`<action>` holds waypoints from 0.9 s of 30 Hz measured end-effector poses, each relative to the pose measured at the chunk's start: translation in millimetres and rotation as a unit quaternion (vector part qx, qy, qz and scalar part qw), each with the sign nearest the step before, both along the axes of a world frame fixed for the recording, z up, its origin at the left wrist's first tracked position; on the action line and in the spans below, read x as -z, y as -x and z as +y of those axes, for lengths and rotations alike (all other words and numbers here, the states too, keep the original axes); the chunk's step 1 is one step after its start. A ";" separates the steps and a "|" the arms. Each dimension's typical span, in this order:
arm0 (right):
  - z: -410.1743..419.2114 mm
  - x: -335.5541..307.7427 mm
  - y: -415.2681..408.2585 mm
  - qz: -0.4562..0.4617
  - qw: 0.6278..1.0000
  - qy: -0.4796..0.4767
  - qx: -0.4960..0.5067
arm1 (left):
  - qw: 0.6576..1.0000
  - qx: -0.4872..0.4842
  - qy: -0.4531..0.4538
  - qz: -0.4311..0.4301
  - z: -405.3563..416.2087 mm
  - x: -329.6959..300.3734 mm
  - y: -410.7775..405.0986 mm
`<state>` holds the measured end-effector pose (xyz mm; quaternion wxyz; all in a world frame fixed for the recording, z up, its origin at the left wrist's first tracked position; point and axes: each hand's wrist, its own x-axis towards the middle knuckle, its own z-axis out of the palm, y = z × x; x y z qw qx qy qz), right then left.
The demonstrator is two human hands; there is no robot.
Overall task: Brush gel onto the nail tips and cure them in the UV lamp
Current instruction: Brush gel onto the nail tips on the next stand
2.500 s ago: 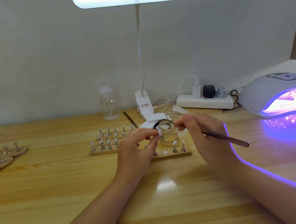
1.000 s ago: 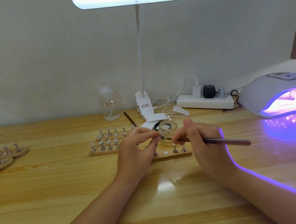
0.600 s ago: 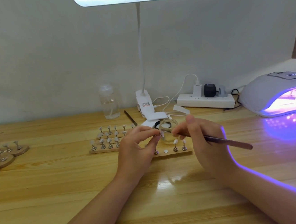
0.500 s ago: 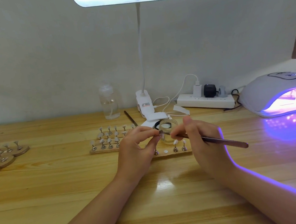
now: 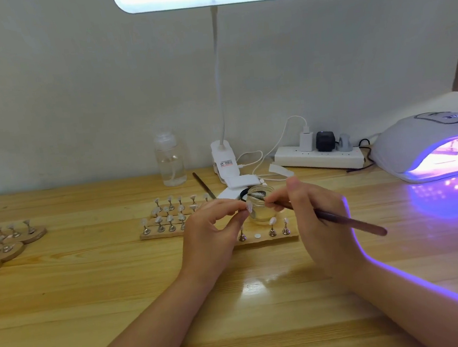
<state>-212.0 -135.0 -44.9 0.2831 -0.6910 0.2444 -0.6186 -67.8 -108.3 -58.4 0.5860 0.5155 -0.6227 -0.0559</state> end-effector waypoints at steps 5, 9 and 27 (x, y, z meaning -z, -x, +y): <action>1.9 1.4 -0.8 -0.025 0.999 -0.036 -0.021 | 1.000 -0.003 -0.008 0.011 -0.6 -0.8 0.3; 1.1 1.1 -1.0 0.007 1.000 -0.025 -0.010 | 1.000 -0.005 -0.010 0.014 -0.5 -0.3 0.3; 2.7 -1.0 -1.1 0.022 0.999 -0.035 -0.001 | 1.000 -0.013 -0.002 -0.012 -2.0 0.8 -0.1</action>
